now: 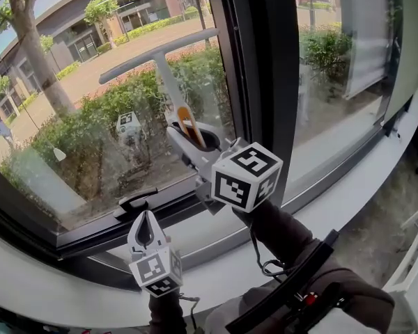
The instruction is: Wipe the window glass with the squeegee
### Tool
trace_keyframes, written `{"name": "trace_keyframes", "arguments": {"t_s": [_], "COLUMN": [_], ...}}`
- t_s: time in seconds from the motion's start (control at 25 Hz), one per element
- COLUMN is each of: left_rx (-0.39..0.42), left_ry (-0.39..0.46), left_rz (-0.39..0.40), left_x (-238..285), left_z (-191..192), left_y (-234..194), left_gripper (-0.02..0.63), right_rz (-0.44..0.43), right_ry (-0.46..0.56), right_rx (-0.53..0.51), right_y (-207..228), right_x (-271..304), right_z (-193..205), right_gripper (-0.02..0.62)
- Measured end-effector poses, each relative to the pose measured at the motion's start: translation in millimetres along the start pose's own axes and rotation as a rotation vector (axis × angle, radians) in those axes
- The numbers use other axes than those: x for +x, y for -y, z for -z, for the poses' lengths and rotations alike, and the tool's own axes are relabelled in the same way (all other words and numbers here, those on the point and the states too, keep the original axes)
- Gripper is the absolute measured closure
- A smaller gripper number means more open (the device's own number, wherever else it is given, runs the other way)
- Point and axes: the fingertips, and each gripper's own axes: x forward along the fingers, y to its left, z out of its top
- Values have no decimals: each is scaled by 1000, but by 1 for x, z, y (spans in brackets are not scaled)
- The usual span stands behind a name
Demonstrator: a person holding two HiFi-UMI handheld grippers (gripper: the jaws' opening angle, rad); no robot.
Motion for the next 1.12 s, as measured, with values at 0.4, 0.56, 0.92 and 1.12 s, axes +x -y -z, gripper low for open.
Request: {"name": "trace_keyframes", "arguments": {"t_s": [0.4,0.56,0.92,1.12], "left_rx": [9,10,19,5], "left_ry": [3,3,-5,-5], "left_rz": [-6,-8,-8,-7], "left_x": [5,7,5,3], "left_z": [-8,-5,-2,0], "left_y": [3,3,5,5], "left_gripper": [604,604,604,604], "right_rz": [-35,-47,-59,-56], "right_ry": [14,13,14,8], "right_rx": [28,31,49,62], "right_y": [7,8,8,7], "right_x": [0,2,1,0], "right_z": [-4,-3,0,4], "right_gripper": [552,552,552,552]}}
